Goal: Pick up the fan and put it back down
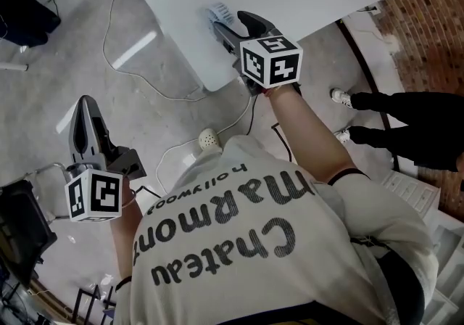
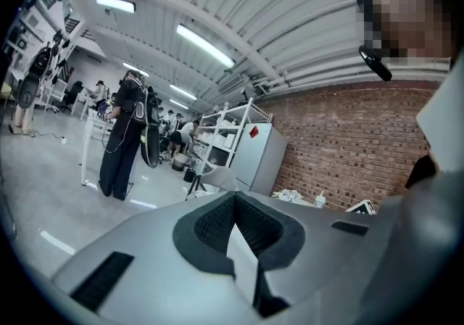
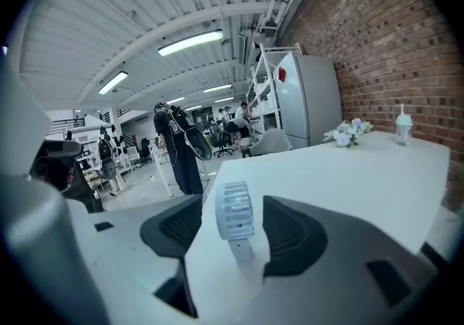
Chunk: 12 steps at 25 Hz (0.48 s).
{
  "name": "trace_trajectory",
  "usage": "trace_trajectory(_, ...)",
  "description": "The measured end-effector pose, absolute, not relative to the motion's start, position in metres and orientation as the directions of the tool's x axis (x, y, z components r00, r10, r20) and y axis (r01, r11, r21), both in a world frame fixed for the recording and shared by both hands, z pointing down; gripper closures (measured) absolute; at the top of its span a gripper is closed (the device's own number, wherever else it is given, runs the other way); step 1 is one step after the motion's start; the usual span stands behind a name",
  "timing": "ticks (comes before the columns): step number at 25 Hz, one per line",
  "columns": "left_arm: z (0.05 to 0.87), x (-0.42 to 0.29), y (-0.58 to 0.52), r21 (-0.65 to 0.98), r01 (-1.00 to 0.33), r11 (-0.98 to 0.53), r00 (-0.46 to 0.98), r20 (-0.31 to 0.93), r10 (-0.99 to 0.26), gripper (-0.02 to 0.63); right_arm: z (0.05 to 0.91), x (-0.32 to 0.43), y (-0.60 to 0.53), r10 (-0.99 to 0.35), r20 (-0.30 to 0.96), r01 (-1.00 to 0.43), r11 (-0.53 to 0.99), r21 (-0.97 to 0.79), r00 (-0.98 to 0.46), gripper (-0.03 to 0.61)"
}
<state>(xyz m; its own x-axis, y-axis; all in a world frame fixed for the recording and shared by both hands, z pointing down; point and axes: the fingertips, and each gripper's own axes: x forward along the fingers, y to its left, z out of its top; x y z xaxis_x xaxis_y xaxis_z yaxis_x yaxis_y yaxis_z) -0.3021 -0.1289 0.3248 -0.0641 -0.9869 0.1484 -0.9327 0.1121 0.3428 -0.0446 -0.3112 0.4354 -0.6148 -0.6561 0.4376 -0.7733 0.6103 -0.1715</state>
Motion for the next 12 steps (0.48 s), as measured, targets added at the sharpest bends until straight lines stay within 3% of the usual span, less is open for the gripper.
trace_trajectory(8,0.328,-0.301,-0.129,0.344,-0.932,0.111,-0.06,0.157,-0.986,0.612,0.439,-0.06,-0.318,-0.641,0.451,-0.742,0.666,-0.075,-0.621,0.312)
trace_trajectory(12,0.324,-0.301,-0.129,0.33,-0.938,0.105,-0.058,0.147,-0.987,0.612,0.44,-0.063,-0.322,-0.663,0.444,-0.756,0.652,-0.053,-0.603,0.364)
